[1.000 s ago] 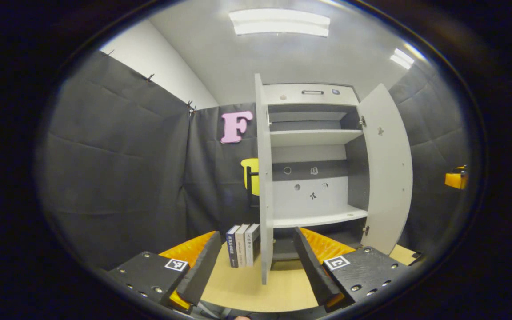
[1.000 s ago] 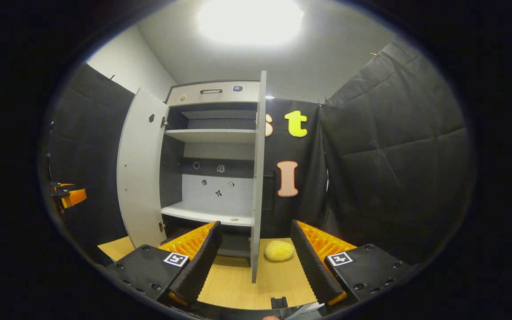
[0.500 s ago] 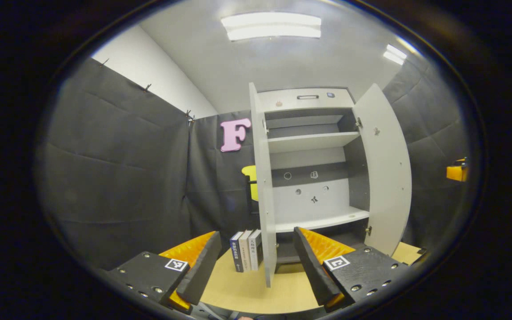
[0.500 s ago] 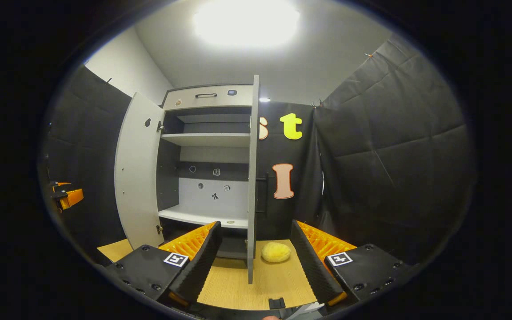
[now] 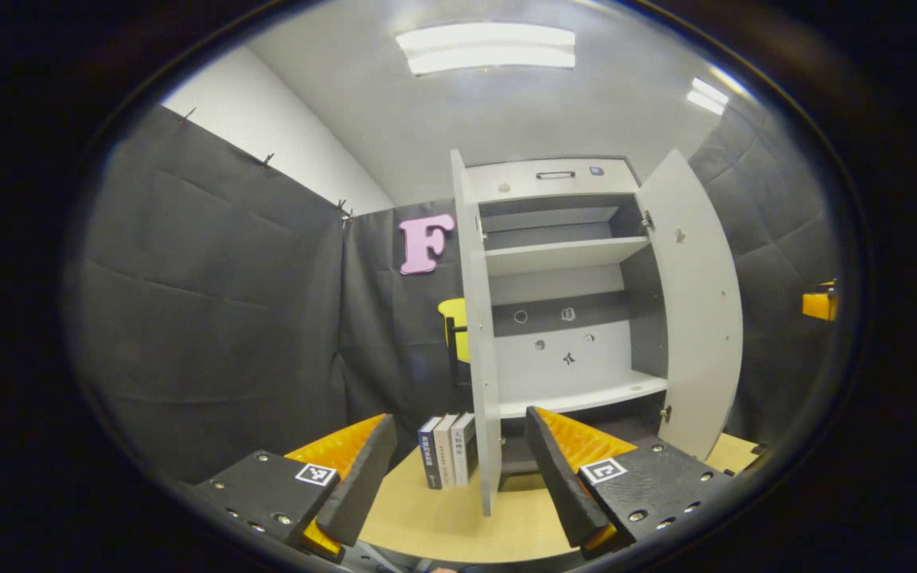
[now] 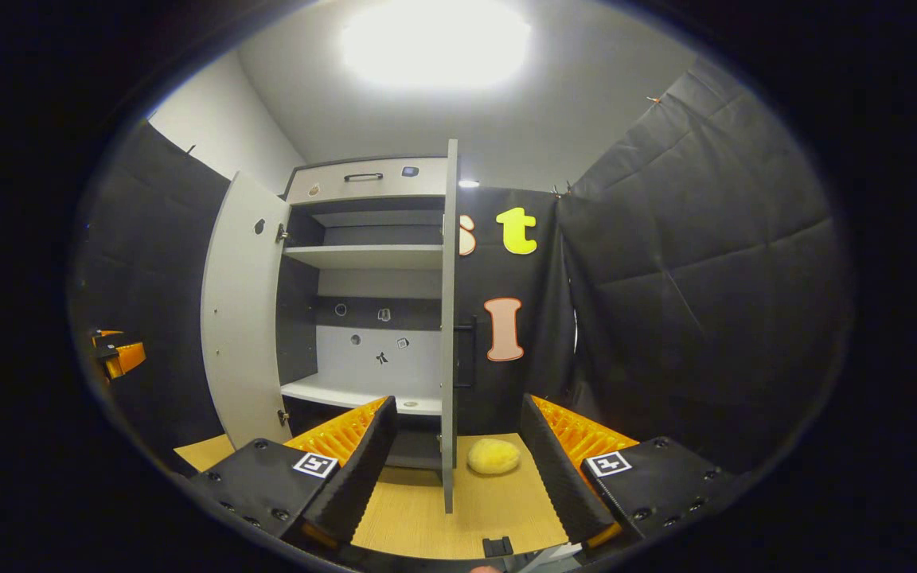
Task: Open the right door of the double-door shoe cabinet with the right hand, and open the left door with the left hand.
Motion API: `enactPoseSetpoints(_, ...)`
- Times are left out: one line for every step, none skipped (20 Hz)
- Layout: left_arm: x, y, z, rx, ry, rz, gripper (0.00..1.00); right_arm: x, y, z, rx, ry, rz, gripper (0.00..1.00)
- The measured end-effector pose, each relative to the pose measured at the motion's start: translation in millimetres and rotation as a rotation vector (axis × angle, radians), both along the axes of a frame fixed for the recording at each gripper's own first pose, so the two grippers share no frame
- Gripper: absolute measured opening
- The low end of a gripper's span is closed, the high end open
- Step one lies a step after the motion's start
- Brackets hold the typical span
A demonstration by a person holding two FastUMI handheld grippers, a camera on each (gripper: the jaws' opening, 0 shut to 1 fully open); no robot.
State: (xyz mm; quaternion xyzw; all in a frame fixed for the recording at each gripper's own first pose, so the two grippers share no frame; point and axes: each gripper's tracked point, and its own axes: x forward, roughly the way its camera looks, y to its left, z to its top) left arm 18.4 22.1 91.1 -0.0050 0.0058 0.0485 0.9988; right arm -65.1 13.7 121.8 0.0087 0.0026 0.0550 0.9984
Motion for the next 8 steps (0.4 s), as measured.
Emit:
enactPoseSetpoints(-0.7, 0.2, 0.3, 0.001, -0.001, 0.0, 0.95, -0.1, 0.7, 0.5, -0.001, -0.001, 0.001, 0.97)
enactPoseSetpoints(-0.9, 0.0, 0.7, 0.001, -0.002, -0.001, 0.95, -0.8, 0.7, 1.0, -0.002, -0.003, 0.001, 0.94)
enactPoseSetpoints(-0.6, 0.0, 1.0, 0.002, -0.002, -0.002, 0.95, -0.8, 0.8, 1.6, -0.003, -0.004, 0.002, 0.98)
enactPoseSetpoints(-1.8, -0.3, 1.4, 0.005, -0.003, -0.003, 0.95, -1.1, 1.9, 1.9, -0.002, -0.006, 0.002, 0.98)
enactPoseSetpoints(-2.3, 0.6, 2.4, 0.008, -0.004, -0.002, 0.95, -0.9, 2.7, 2.4, -0.002, -0.007, 0.004, 0.98)
enactPoseSetpoints(-2.2, 1.3, 2.2, 0.011, -0.004, -0.002, 0.95, -1.2, 3.1, 2.1, -0.002, -0.007, 0.004, 1.0)
enactPoseSetpoints(-3.0, 2.1, 2.5, 0.015, -0.005, -0.001, 0.95, -1.1, 3.7, 1.7, -0.002, -0.007, 0.005, 0.97)
enactPoseSetpoints(-3.6, 2.3, 3.6, 0.017, -0.006, 0.0, 0.95, -2.2, 4.7, 1.7, -0.001, -0.006, 0.006, 0.94)
